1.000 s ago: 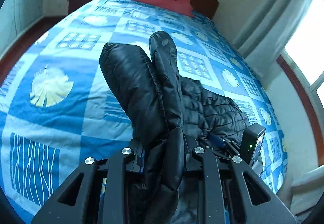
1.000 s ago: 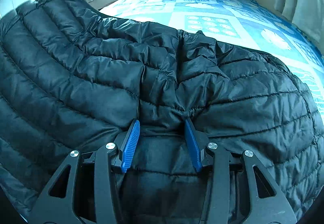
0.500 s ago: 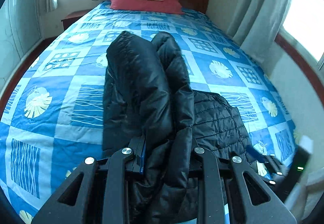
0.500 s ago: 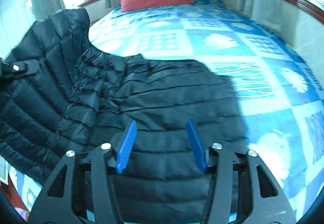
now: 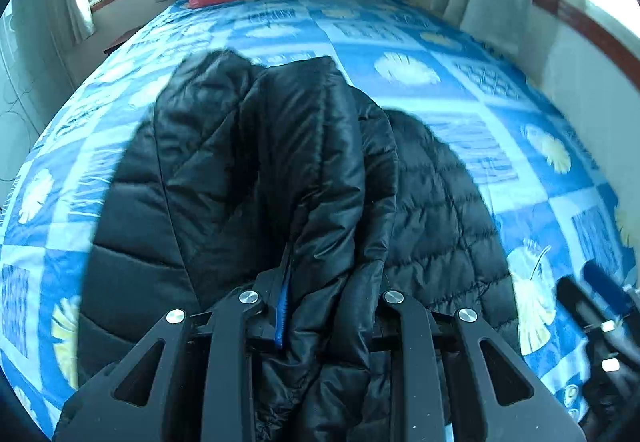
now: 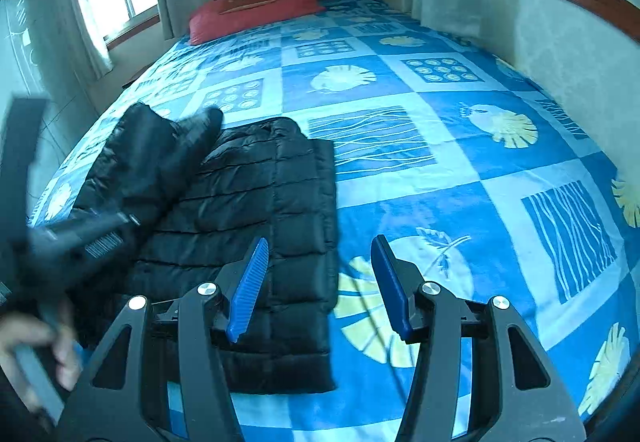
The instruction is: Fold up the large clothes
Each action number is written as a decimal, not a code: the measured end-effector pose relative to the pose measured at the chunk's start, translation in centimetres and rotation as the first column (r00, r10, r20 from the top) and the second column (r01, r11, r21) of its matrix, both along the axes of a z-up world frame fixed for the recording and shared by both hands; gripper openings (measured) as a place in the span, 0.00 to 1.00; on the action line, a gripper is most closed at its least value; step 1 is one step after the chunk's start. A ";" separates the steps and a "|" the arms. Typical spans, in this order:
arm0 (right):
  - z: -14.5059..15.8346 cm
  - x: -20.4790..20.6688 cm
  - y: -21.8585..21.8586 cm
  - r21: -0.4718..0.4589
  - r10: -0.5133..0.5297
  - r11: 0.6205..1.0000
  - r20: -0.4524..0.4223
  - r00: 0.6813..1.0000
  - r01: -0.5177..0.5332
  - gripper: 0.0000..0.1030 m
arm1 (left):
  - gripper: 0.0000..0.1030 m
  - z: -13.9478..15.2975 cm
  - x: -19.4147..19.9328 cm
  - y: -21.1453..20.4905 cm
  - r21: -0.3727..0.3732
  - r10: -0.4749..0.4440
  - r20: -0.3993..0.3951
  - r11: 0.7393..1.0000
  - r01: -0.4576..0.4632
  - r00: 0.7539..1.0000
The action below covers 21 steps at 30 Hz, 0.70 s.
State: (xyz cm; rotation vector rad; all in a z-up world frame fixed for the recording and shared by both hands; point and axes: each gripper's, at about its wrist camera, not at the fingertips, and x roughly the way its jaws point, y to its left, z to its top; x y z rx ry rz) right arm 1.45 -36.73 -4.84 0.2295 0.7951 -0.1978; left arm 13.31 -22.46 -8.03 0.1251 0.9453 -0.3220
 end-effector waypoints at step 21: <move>0.0 -1.5 -2.0 -0.002 -0.053 0.999 -0.010 0.999 0.053 0.53 | 0.61 2.8 -4.5 -2.1 -0.144 -0.079 0.009 0.986 0.079 0.997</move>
